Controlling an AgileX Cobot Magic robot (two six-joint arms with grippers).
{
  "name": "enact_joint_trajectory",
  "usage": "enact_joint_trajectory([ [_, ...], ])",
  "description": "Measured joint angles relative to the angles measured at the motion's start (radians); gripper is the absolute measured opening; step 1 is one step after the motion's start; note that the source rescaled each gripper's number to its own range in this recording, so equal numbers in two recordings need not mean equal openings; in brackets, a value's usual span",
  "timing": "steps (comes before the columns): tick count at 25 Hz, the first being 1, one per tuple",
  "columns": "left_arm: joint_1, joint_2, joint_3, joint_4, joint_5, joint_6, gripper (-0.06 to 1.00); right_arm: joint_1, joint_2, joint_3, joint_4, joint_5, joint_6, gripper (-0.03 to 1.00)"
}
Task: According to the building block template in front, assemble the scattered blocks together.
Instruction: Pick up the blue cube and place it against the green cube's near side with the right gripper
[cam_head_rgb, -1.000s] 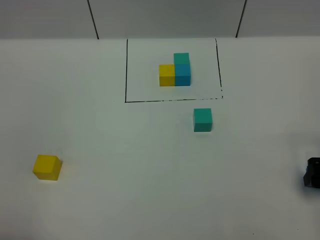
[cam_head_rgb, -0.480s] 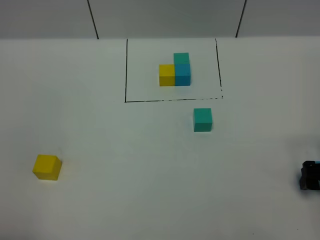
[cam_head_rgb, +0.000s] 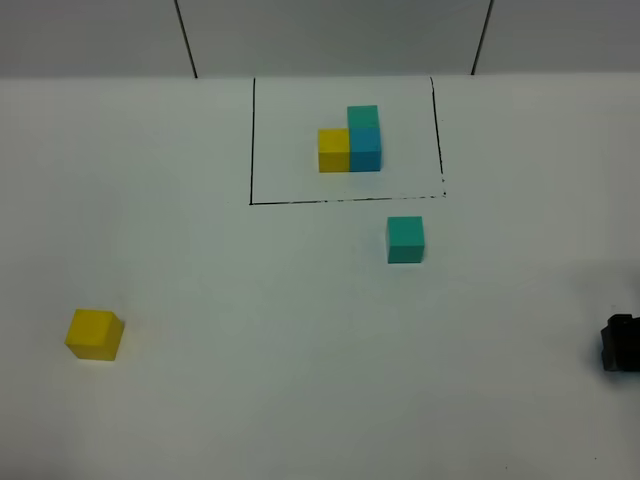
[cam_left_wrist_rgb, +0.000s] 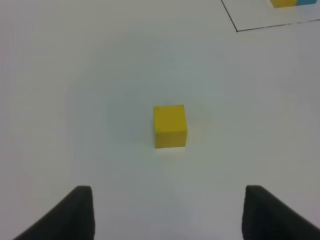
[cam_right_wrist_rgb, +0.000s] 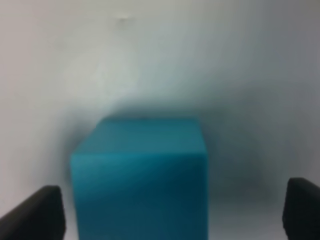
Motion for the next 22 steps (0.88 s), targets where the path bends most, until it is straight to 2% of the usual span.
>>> enact_joint_trajectory([
  [5, 0.000, 0.000, 0.000, 0.000, 0.000, 0.000, 0.40, 0.000, 0.000, 0.000, 0.001, 0.000, 0.000, 0.71],
  [8, 0.000, 0.000, 0.000, 0.000, 0.000, 0.000, 0.40, 0.017, 0.000, 0.000, 0.001, 0.001, 0.000, 0.60],
  [10, 0.000, 0.000, 0.000, 0.000, 0.000, 0.000, 0.40, 0.038, 0.000, 0.000, 0.002, 0.003, 0.000, 0.47],
  [12, 0.000, 0.000, 0.000, 0.000, 0.000, 0.000, 0.40, 0.053, 0.000, -0.005, 0.003, 0.016, 0.000, 0.29],
  [14, 0.000, 0.000, 0.000, 0.000, 0.000, 0.000, 0.40, 0.069, 0.000, -0.017, 0.002, 0.036, 0.000, 0.01],
  [19, 0.000, 0.000, 0.000, 0.000, 0.000, 0.000, 0.40, 0.140, 0.001, -0.068, 0.000, 0.110, 0.032, 0.00],
  [22, 0.000, 0.000, 0.000, 0.000, 0.000, 0.000, 0.40, 0.235, 0.000, -0.112, -0.007, 0.218, 0.152, 0.00],
])
